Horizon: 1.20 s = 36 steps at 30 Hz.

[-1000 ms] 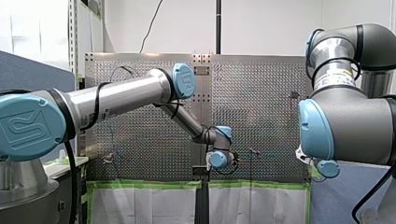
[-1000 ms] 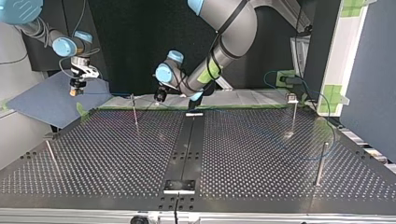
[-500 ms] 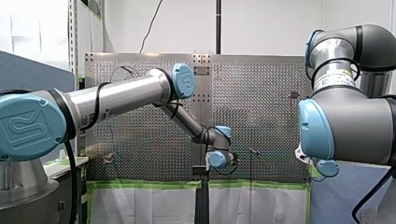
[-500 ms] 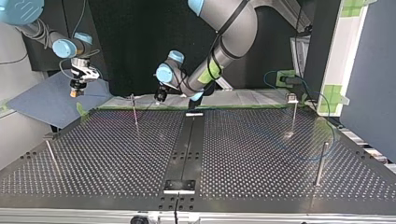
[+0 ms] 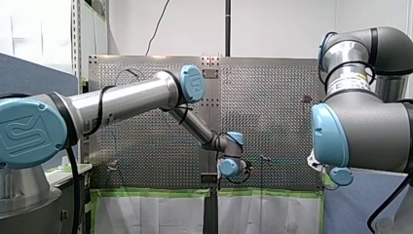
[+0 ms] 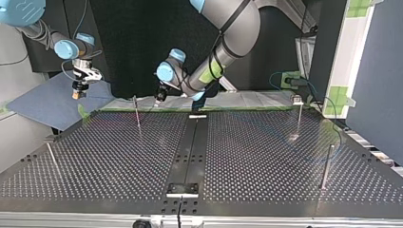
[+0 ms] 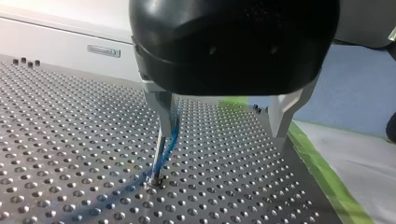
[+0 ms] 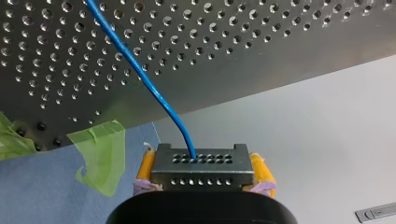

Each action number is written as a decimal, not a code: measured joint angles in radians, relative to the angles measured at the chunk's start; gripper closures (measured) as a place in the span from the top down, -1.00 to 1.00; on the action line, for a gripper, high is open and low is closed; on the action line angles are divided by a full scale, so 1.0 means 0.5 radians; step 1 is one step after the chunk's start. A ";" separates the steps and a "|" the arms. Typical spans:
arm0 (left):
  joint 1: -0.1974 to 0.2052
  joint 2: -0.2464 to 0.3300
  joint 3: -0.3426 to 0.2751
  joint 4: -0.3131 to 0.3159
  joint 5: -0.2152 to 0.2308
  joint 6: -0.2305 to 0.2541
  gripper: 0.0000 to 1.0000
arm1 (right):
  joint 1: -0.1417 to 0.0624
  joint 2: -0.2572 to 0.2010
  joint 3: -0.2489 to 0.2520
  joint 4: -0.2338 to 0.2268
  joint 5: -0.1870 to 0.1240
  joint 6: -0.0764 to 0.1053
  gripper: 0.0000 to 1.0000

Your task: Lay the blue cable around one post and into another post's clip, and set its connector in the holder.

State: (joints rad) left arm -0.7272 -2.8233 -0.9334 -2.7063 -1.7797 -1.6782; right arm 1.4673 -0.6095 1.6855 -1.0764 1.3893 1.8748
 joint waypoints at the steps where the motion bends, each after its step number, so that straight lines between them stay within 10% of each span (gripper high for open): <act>1: -0.002 0.000 -0.002 -0.002 -0.001 0.000 1.00 | 0.001 0.001 -0.001 -0.001 -0.010 0.000 -1.00; 36: -0.177 0.228 -0.280 0.027 -0.054 0.098 1.00 | 0.019 0.054 -0.033 0.023 -0.038 0.015 -1.00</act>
State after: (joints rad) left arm -0.8155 -2.7093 -1.0736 -2.6930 -1.8067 -1.6291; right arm 1.4768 -0.5825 1.6691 -1.0648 1.3701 1.8822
